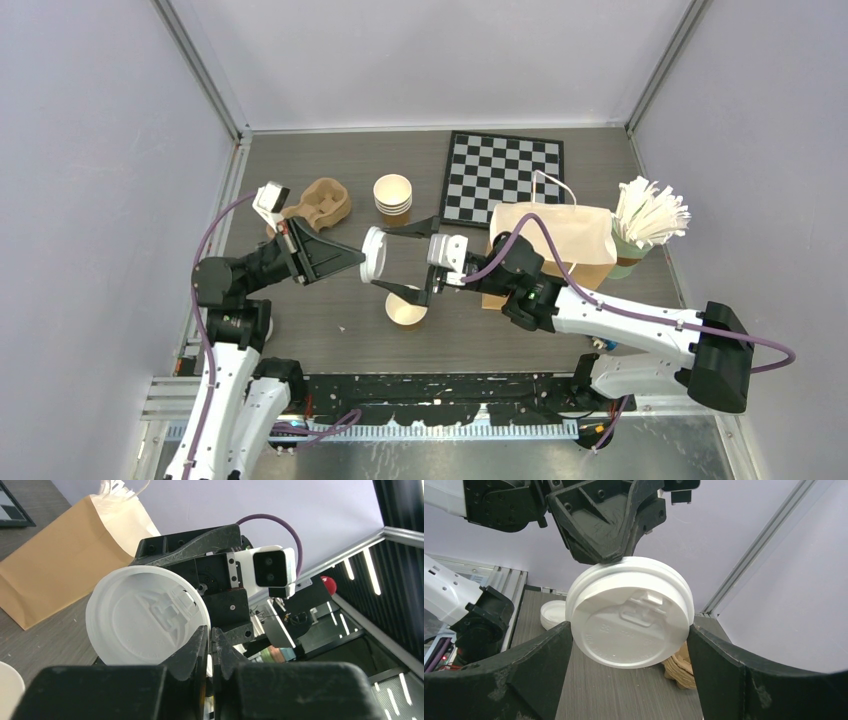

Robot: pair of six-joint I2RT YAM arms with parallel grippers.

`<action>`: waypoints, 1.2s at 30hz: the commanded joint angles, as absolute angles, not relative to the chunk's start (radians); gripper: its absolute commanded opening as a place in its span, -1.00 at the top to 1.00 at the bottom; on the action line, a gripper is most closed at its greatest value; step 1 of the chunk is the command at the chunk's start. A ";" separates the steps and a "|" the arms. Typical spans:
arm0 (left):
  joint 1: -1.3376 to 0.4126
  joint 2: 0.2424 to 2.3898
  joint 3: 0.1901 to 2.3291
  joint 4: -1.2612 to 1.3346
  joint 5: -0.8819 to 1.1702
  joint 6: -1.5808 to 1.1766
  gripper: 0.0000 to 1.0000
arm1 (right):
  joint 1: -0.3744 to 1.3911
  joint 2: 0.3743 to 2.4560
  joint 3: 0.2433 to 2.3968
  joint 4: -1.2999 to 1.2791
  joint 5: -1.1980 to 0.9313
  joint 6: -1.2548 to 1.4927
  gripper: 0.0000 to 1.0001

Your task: Pack the takeout coffee

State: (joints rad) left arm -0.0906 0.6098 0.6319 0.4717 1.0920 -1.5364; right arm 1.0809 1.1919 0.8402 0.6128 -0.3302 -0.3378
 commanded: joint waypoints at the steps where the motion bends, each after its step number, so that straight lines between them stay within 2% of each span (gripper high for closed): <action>1: -0.094 0.607 0.646 0.425 1.068 -1.482 0.63 | 1.087 1.165 0.825 0.659 -0.313 -0.324 -0.73; 5: -0.094 0.582 0.695 0.218 1.016 -1.337 0.00 | 1.087 1.130 0.804 0.603 -0.264 -0.288 -0.70; 9: -0.094 0.580 0.819 -0.196 0.903 -1.048 -0.46 | 1.087 1.070 0.775 0.514 -0.196 -0.217 -0.65; 12: -0.094 0.605 0.888 -0.445 0.761 -0.849 -0.66 | 1.086 1.026 0.794 0.368 -0.094 -0.115 -0.63; 16: -0.094 0.663 0.897 -0.657 0.558 -0.692 -0.73 | 1.088 1.011 0.925 0.014 0.133 0.046 -0.63; 22: -0.093 0.718 0.771 -0.693 0.406 -0.669 -0.75 | 1.087 1.105 1.140 -0.476 0.299 0.304 -0.60; 32: -0.085 0.665 0.667 -0.643 0.386 -0.732 -0.78 | 1.124 1.380 1.410 -0.825 0.275 0.532 -0.43; 36: -0.054 0.642 0.604 -0.586 0.475 -0.792 -0.76 | 1.157 1.487 1.485 -0.878 0.291 0.554 -0.42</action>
State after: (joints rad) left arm -0.0822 0.6636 0.6544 -0.6666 0.4065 -0.7368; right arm 1.1267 1.4315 1.3903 -0.7692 0.2649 0.4824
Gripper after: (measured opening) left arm 0.889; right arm 0.808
